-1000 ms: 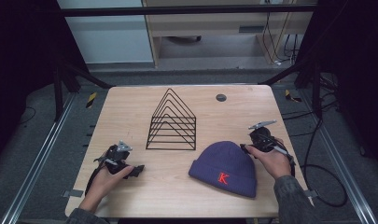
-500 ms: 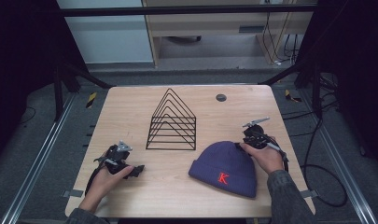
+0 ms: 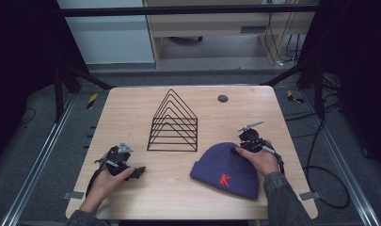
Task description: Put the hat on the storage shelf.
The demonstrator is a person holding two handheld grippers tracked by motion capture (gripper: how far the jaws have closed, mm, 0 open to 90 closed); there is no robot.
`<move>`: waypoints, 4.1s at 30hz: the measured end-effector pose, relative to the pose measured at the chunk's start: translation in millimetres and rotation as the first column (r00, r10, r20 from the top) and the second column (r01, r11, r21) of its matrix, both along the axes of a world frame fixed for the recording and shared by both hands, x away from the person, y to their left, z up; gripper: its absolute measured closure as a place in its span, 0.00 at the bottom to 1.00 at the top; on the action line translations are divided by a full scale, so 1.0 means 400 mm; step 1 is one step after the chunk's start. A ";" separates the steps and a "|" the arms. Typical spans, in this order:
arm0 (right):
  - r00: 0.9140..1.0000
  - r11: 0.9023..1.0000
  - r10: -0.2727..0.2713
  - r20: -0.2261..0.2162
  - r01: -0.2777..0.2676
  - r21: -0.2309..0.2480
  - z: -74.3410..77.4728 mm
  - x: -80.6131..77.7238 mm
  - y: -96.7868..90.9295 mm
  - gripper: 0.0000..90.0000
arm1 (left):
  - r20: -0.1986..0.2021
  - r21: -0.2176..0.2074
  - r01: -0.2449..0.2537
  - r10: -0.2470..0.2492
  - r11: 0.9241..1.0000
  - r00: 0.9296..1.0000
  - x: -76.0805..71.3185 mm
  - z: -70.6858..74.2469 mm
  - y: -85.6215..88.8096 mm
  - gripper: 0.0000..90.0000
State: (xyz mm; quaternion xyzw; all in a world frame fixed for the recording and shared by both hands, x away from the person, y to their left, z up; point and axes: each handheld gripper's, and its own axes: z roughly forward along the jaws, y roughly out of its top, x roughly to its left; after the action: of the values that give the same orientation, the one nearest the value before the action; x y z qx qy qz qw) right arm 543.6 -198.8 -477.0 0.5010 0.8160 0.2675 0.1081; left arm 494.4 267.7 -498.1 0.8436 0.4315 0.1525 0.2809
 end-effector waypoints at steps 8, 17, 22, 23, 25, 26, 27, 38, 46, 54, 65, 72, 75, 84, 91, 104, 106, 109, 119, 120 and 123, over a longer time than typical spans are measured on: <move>1.000 1.000 0.018 -0.018 -0.018 0.021 -0.003 -0.002 0.000 0.74 | -0.002 0.000 0.003 -0.003 1.000 1.000 0.000 0.000 0.000 0.00; 0.999 0.999 0.042 0.009 -0.043 0.025 0.006 -0.010 -0.004 0.86 | 0.001 -0.001 0.002 -0.002 1.000 1.000 0.000 0.000 0.000 0.00; 0.998 0.998 0.056 0.040 -0.057 0.029 0.026 -0.024 -0.003 0.89 | 0.001 0.000 0.002 -0.002 1.000 1.000 0.000 0.000 0.000 0.00; 0.997 0.998 0.063 0.049 -0.064 0.029 0.032 -0.028 -0.001 0.89 | 0.001 0.000 0.002 -0.002 1.000 1.000 0.000 0.000 0.000 0.00; 0.995 0.997 0.071 0.065 -0.073 0.033 0.050 -0.037 0.000 0.89 | -0.004 0.006 0.005 -0.005 1.000 1.000 0.002 0.001 0.000 0.00; 0.994 0.996 0.078 0.074 -0.081 0.034 0.058 -0.041 0.001 0.89 | -0.006 0.007 0.005 -0.005 1.000 1.000 0.003 0.002 0.000 0.00; 0.993 0.995 0.084 0.082 -0.087 0.040 0.068 -0.046 0.002 0.89 | -0.007 0.006 0.006 -0.006 1.000 1.000 0.003 0.002 0.000 0.00; 0.966 0.982 0.151 0.210 -0.171 0.083 0.170 -0.107 0.022 0.90 | 0.022 -0.042 0.014 -0.014 0.999 1.000 0.006 0.021 0.013 0.04; 0.937 0.967 0.202 0.285 -0.237 0.094 0.246 -0.151 0.049 0.90 | 0.081 -0.089 -0.013 0.020 0.996 0.996 0.002 0.040 0.028 0.04; 0.913 0.955 0.236 0.333 -0.282 0.095 0.320 -0.172 0.070 0.91 | 0.092 -0.119 -0.014 0.025 0.993 0.995 -0.004 0.053 0.036 0.06; 0.886 0.957 0.225 0.405 -0.279 0.081 0.422 -0.172 0.038 0.91 | 0.165 -0.172 0.003 0.026 0.985 0.986 -0.006 0.117 0.040 0.08; 0.881 0.961 0.206 0.426 -0.264 0.081 0.466 -0.151 0.022 0.91 | 0.168 -0.223 0.032 0.006 0.974 0.986 0.007 0.210 0.047 0.08; 0.876 0.963 0.199 0.438 -0.259 0.080 0.489 -0.140 0.027 0.91 | 0.174 -0.251 0.037 0.008 0.967 0.985 0.015 0.249 0.056 0.08; 0.859 0.962 0.189 0.476 -0.259 0.085 0.569 -0.112 0.056 0.91 | 0.213 -0.279 0.068 -0.007 0.958 0.977 0.019 0.340 0.061 0.07; 0.835 0.961 0.180 0.520 -0.263 0.090 0.648 -0.094 0.093 0.91 | 0.238 -0.279 0.100 -0.032 0.955 0.971 0.021 0.405 0.039 0.07; 0.808 0.957 0.193 0.556 -0.280 0.075 0.706 -0.070 0.139 0.91 | 0.266 -0.279 0.113 -0.037 0.953 0.963 0.031 0.451 0.020 0.07; 0.805 0.956 0.194 0.560 -0.282 0.074 0.712 -0.068 0.145 0.91 | 0.269 -0.280 0.118 -0.040 0.953 0.962 0.032 0.456 0.019 0.07; 0.799 0.954 0.197 0.568 -0.290 0.077 0.721 -0.068 0.154 0.91 | 0.272 -0.295 0.119 -0.036 0.948 0.962 0.029 0.461 0.016 0.07; 0.786 0.949 0.204 0.584 -0.305 0.078 0.743 -0.072 0.179 0.91 | 0.282 -0.301 0.151 -0.064 0.942 0.957 0.023 0.469 -0.011 0.07; 0.784 0.949 0.205 0.587 -0.306 0.078 0.744 -0.072 0.182 0.91 | 0.282 -0.301 0.151 -0.064 0.942 0.957 0.023 0.469 -0.011 0.07; 0.782 0.947 0.205 0.588 -0.310 0.082 0.745 -0.073 0.189 0.91 | 0.283 -0.297 0.164 -0.077 0.941 0.956 0.021 0.472 -0.019 0.07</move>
State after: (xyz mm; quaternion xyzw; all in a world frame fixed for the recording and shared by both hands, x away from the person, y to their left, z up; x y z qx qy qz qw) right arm 514.5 -123.3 -179.2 0.2882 0.7797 0.4881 0.2660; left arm 502.8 259.9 -309.3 0.7841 0.3555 0.1762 0.4772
